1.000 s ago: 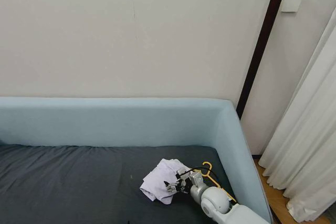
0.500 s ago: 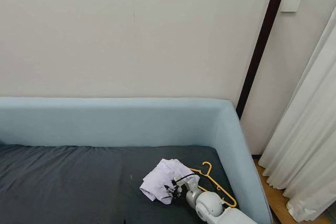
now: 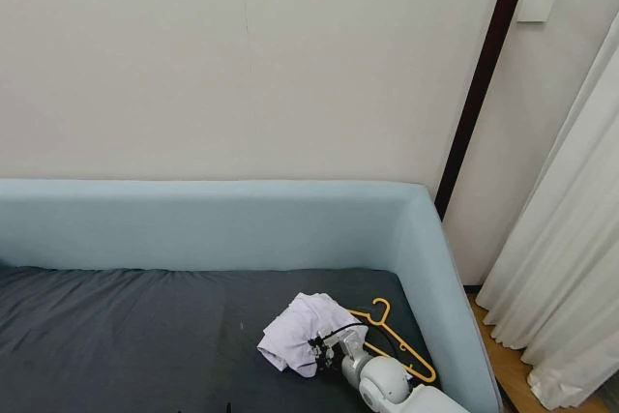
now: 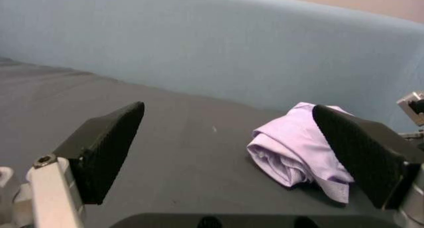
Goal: Pick up the clothes from the sofa and hang them on the clothes hanger.
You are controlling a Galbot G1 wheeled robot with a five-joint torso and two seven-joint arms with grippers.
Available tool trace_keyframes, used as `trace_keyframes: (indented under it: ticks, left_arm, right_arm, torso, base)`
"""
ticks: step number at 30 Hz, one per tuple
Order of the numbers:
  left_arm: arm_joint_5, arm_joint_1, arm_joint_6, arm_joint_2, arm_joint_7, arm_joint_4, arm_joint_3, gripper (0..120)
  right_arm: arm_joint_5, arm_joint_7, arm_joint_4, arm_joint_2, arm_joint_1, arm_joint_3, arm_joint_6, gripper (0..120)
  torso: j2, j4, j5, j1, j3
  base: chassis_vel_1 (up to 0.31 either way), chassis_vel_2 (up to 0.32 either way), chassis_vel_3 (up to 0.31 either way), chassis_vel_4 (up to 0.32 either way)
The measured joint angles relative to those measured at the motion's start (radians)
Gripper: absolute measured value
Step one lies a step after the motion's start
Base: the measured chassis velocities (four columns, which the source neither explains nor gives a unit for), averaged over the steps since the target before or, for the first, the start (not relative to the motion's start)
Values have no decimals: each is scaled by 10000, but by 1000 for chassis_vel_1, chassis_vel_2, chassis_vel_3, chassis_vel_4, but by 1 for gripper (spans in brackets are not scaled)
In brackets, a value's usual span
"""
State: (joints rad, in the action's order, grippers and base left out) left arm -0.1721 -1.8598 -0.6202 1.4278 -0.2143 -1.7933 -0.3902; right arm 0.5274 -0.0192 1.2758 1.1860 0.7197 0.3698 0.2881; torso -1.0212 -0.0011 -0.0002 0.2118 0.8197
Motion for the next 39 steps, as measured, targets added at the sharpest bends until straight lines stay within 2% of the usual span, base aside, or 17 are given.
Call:
trace_keyframes:
  ticks: [4, 8, 12, 13, 17, 19, 24, 25, 27, 29, 33, 39]
  left_arm:
    - [-69, 27, -32, -35, -17, 72, -11, 100]
    - [-88, 99, -27, -28, -28, 95, -8, 100]
    - [-90, 192, 32, 8, -38, 98, 64, 100]
    - [-90, 192, 32, 8, -38, 98, 64, 100]
    - [-85, 253, 106, 29, -40, 109, 127, 100]
    - [-85, 255, 110, 31, -40, 107, 128, 100]
    - [-52, 250, 127, 31, -39, -18, 151, 100]
    - [-52, 250, 127, 31, -39, -18, 151, 100]
    - [-42, 252, 104, 24, -39, -63, 128, 100]
    - [-41, 256, 98, 23, -39, -75, 125, 100]
    - [-1, 296, 62, 63, -46, -131, 127, 100]
    - [13, 308, 21, 128, -71, -160, 128, 100]
  right_arm:
    - [-38, 26, 64, 26, 139, -116, -176, 0]
    - [390, 263, 679, -43, 180, -403, -398, 0]
    - [1572, 864, 2575, -532, -18, -745, -385, 0]
    - [1572, 864, 2575, -532, -18, -745, -385, 0]
    - [2998, 1718, 4638, -1059, -652, -1109, 101, 0]
    - [3069, 1767, 4728, -1080, -695, -1129, 135, 0]
    - [5026, 3174, 6556, -1637, -2206, -1347, 913, 0]
    - [5026, 3174, 6556, -1637, -2206, -1347, 913, 0]
    - [5870, 3903, 7030, -1892, -3270, -1331, 1162, 0]
    - [6111, 4110, 7118, -1939, -3622, -1293, 1228, 0]
    - [7312, 4919, 7225, -1999, -5560, -854, 1349, 0]
    - [8078, 5452, 6995, -1764, -6976, -347, 1369, 0]
  torso:
    - [0, -1, 1, 0, 1]
    - [1, 0, 2, -1, 1]
    - [-1, -1, -1, -1, 1]
    - [-1, -1, -1, -1, 1]
    - [-1, -1, 0, -1, 1]
    - [-1, -1, 1, -1, 0]
    - [-1, -1, 1, -1, 0]
    - [-1, -1, 1, -1, 0]
    - [-1, -1, 0, -1, 0]
    - [-1, -2, 1, -1, 1]
    - [-1, 1, 0, 0, 1]
    - [-1, 1, 0, 0, 1]
  base:
    - [0, 0, 0, 0]
    - [0, 0, 0, 0]
    - [0, 0, 0, 0]
    - [0, 0, 0, 0]
    - [0, 0, 0, 0]
    - [0, 0, 0, 0]
    - [0, 0, 0, 0]
    - [0, 0, 0, 0]
    - [0, 0, 0, 0]
    - [0, 0, 0, 0]
    - [0, 0, 0, 0]
    - [0, 0, 0, 0]
